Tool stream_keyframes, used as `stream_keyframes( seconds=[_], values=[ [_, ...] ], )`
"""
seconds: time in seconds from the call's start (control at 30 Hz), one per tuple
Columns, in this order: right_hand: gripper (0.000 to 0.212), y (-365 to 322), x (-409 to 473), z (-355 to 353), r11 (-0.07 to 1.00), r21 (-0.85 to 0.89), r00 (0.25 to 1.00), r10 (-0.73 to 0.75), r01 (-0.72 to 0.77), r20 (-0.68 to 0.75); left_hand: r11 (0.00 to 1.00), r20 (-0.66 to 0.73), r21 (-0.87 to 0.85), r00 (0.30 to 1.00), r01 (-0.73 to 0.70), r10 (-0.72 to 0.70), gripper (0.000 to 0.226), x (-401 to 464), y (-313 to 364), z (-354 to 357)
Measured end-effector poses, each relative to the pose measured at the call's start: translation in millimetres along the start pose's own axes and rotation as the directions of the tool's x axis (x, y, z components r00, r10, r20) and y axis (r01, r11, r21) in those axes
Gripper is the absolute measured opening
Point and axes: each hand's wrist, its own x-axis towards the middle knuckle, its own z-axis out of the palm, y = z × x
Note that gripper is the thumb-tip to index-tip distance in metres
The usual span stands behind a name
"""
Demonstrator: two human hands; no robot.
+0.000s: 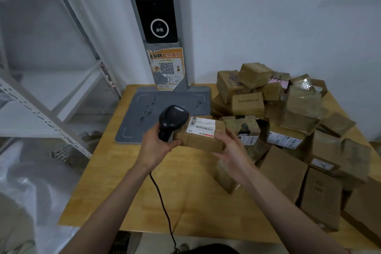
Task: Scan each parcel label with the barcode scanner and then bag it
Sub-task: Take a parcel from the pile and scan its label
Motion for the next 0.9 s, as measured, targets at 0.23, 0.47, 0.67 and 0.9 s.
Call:
stream_keyframes(
  seconds=[0.23,0.47,0.67,0.9],
  values=[
    [0.084,-23.1,5.0,6.4,0.996,0.016,0.993,-0.090,0.092,-0.071,0.996,0.081,0.081,0.996,-0.046,0.039,0.027,30.5,14.2,-15.8],
    [0.070,-33.7,17.2,18.2,0.971,-0.056,0.951,-0.238,0.232,-0.198,0.976,0.116,0.177,0.987,-0.128,0.109,0.012,53.7,40.8,-18.3],
    [0.067,-30.9,28.4,20.4,0.957,-0.049,0.913,-0.288,0.287,-0.290,0.982,0.209,0.102,0.969,-0.156,0.132,0.021,48.1,45.7,-11.6],
    [0.068,-24.8,35.2,20.2,0.944,-0.070,0.876,-0.327,0.324,-0.355,0.977,0.260,0.090,0.951,-0.195,0.166,0.025,44.1,42.3,-6.1]
  ],
)
